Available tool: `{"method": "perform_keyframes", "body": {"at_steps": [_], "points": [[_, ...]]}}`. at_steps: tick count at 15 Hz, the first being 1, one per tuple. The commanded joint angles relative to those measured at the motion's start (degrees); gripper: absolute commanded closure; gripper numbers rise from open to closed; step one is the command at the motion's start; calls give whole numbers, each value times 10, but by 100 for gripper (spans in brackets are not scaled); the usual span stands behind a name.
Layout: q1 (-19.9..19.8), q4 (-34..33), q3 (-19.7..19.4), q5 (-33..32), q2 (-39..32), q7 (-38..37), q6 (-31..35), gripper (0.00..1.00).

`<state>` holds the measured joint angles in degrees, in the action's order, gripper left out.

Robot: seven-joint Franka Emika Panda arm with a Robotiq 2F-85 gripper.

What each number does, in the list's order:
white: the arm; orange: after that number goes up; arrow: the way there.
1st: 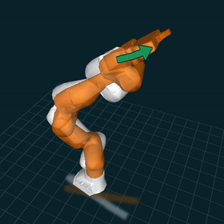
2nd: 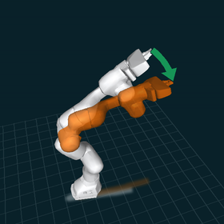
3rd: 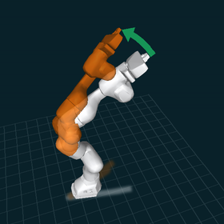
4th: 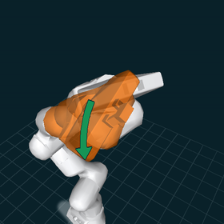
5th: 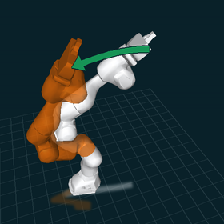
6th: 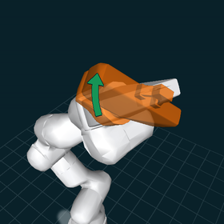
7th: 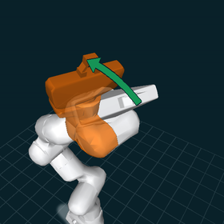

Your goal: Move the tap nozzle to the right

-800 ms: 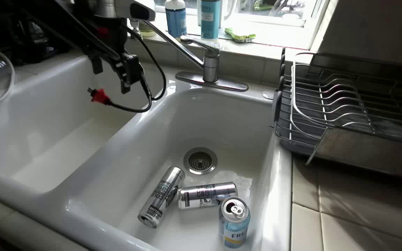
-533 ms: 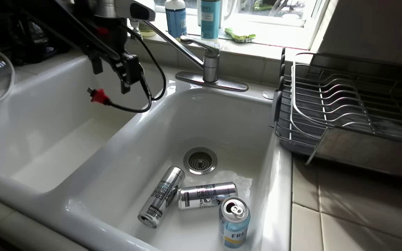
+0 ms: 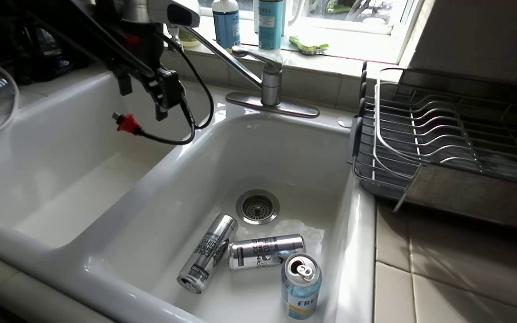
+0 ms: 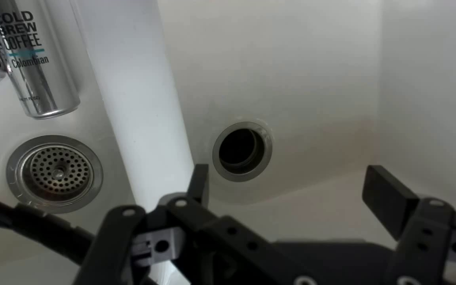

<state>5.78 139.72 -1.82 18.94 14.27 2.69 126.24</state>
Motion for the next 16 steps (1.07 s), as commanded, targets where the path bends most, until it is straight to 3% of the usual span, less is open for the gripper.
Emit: {"method": "perform_keyframes", "body": {"at_steps": [1,8,13,14,16], "points": [[-14,8,9,-3,11,-11,18,0],[-52,68,15,-93,74,-34,179,0],[-76,127,0,-100,118,-43,324,0],[-63,88,-3,-96,86,-31,283,0],[-65,93,-5,-96,91,-31,290,0]]}}
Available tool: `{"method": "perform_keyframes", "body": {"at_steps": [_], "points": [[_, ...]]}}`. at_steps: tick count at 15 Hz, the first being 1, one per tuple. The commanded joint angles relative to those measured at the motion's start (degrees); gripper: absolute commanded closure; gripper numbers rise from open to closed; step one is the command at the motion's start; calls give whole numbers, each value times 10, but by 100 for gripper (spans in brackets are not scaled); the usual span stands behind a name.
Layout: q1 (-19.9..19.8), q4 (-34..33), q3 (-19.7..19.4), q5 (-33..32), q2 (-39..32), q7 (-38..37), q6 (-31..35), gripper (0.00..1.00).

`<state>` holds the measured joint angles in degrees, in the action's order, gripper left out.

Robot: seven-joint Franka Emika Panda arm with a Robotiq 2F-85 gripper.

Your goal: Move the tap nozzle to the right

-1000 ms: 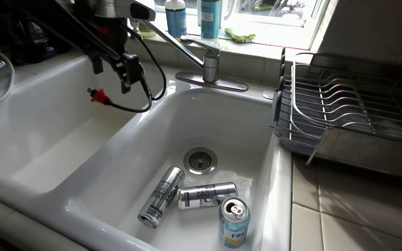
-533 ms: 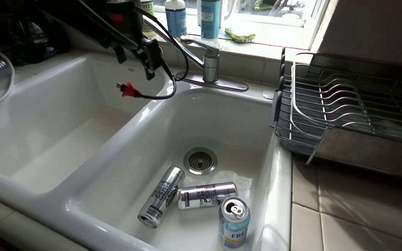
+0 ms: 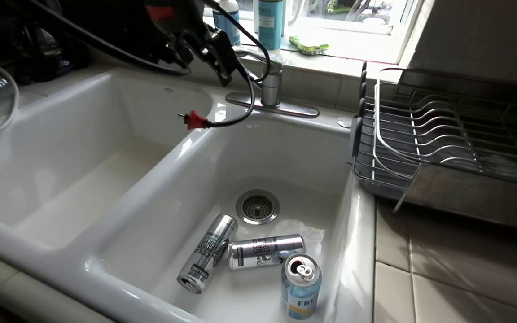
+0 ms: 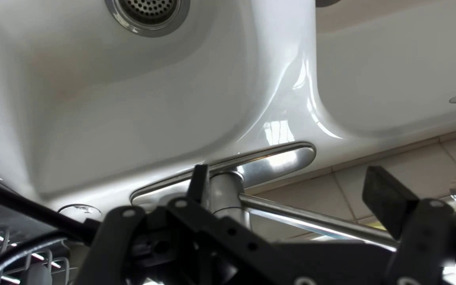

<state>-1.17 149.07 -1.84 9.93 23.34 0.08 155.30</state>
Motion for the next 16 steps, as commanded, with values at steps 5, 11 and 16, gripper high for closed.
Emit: {"method": "perform_keyframes", "body": {"at_steps": [5,11,16], "points": [[-2,-2,-4,-11,-13,-9,28,0],[64,-2,-85,60,-37,96,117,0],[131,0,-148,121,-44,187,163,51]]}}
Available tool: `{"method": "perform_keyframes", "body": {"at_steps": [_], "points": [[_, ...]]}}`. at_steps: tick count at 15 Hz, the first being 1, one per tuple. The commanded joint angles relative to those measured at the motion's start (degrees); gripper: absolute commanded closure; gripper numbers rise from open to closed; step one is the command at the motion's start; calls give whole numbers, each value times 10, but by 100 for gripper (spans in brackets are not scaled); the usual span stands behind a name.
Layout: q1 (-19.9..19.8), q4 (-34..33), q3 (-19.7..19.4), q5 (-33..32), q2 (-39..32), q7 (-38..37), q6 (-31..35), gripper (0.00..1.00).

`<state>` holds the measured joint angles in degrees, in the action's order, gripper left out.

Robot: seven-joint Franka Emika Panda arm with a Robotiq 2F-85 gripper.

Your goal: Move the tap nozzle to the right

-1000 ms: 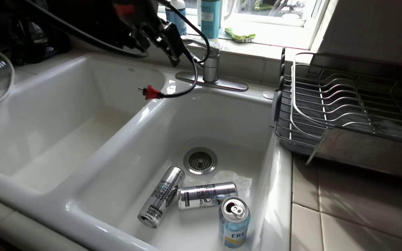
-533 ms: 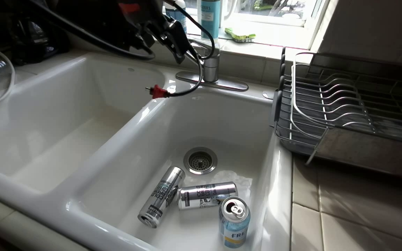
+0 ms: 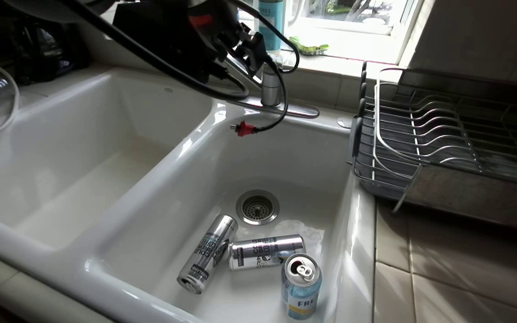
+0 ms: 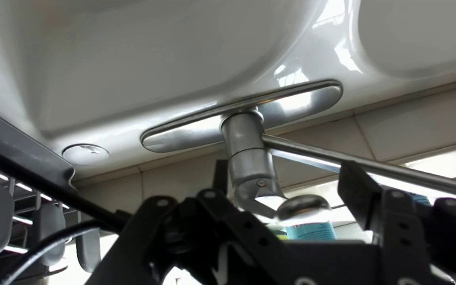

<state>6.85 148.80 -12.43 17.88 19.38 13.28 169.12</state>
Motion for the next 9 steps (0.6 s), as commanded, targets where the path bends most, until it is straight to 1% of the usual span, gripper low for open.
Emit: {"method": "perform_keyframes", "body": {"at_steps": [1,2,6,7,9], "points": [[64,5,-54,51,-3,71,30,58],[79,7,-66,61,0,87,32,67],[127,13,-110,92,5,136,48,95],[141,14,-123,101,7,149,57,100],[171,14,-147,118,12,172,72,100]]}}
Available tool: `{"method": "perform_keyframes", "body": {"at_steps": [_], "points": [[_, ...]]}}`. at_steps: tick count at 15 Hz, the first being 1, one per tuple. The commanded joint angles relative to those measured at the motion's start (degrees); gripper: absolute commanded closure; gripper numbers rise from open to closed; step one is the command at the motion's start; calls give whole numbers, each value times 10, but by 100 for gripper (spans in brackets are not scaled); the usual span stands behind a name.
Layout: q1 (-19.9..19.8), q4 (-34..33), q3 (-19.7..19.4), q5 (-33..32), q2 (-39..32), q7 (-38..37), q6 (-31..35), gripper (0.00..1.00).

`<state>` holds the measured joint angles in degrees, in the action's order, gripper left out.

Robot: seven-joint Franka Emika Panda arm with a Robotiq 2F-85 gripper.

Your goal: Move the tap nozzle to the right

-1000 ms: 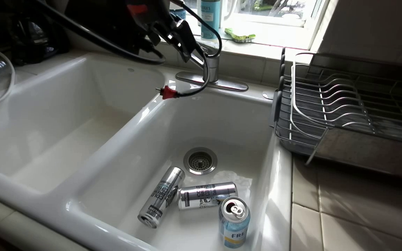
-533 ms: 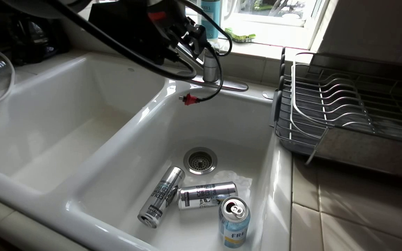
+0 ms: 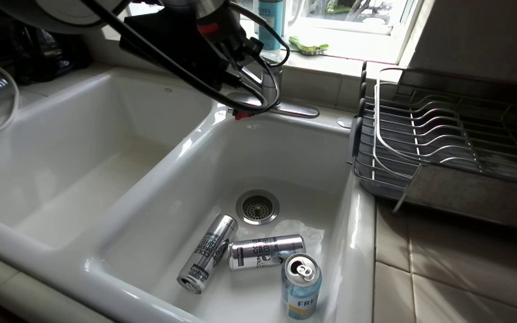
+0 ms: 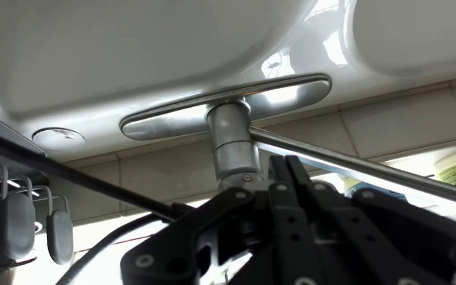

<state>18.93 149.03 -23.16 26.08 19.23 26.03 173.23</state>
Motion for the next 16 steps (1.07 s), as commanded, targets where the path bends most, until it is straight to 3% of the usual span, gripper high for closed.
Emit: {"method": "perform_keyframes", "body": {"at_steps": [1,7,16], "points": [[66,12,-53,44,16,55,36,100],[152,13,-124,66,36,103,80,100],[275,4,-231,48,63,130,143,100]]}}
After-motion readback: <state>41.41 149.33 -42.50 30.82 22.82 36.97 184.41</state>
